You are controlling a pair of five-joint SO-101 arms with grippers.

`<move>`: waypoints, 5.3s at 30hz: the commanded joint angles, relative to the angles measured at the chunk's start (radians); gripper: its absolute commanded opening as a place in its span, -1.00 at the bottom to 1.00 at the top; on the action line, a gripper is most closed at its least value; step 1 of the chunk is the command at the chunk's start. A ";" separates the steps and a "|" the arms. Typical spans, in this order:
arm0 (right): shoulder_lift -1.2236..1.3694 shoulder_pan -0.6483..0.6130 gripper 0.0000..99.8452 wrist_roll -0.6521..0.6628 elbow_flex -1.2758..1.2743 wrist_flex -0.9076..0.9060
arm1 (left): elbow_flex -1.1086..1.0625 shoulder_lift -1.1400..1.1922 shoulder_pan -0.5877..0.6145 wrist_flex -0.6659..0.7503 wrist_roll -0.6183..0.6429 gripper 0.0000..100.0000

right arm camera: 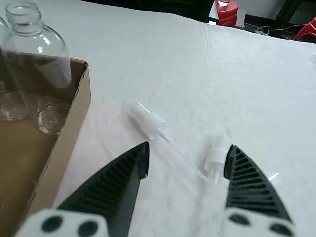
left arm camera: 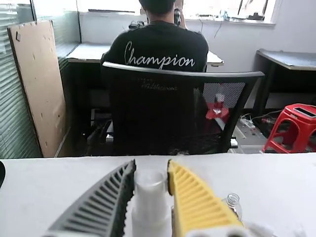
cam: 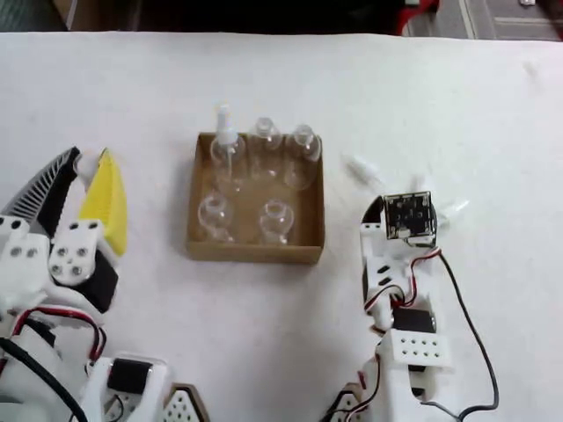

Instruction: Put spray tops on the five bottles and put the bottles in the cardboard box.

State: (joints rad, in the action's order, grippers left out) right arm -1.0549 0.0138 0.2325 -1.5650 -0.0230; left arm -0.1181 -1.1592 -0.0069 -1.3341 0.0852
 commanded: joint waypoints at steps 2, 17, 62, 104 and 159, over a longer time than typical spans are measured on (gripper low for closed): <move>-0.005 -0.005 -0.55 0.009 0.005 0.019 | -0.253 -0.202 -0.010 0.315 -0.011 -0.96; -0.005 -0.005 -0.55 0.009 0.005 0.019 | -0.367 -0.163 -0.015 0.597 -0.008 -0.96; -0.005 -0.007 -0.55 0.009 0.005 0.024 | -0.643 -0.041 -0.292 0.747 -0.209 -0.95; -0.005 -0.007 -0.55 0.009 0.005 0.024 | -0.852 -0.041 -0.286 0.868 -0.209 -0.95; -0.005 -0.007 -0.55 0.009 0.005 0.024 | -0.895 -0.041 -0.286 0.870 -0.210 -0.95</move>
State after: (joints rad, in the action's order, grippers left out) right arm -1.0549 0.0138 0.2325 -1.5650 -0.0230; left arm -1.0004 -1.2006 -0.2938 -0.4948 -0.1312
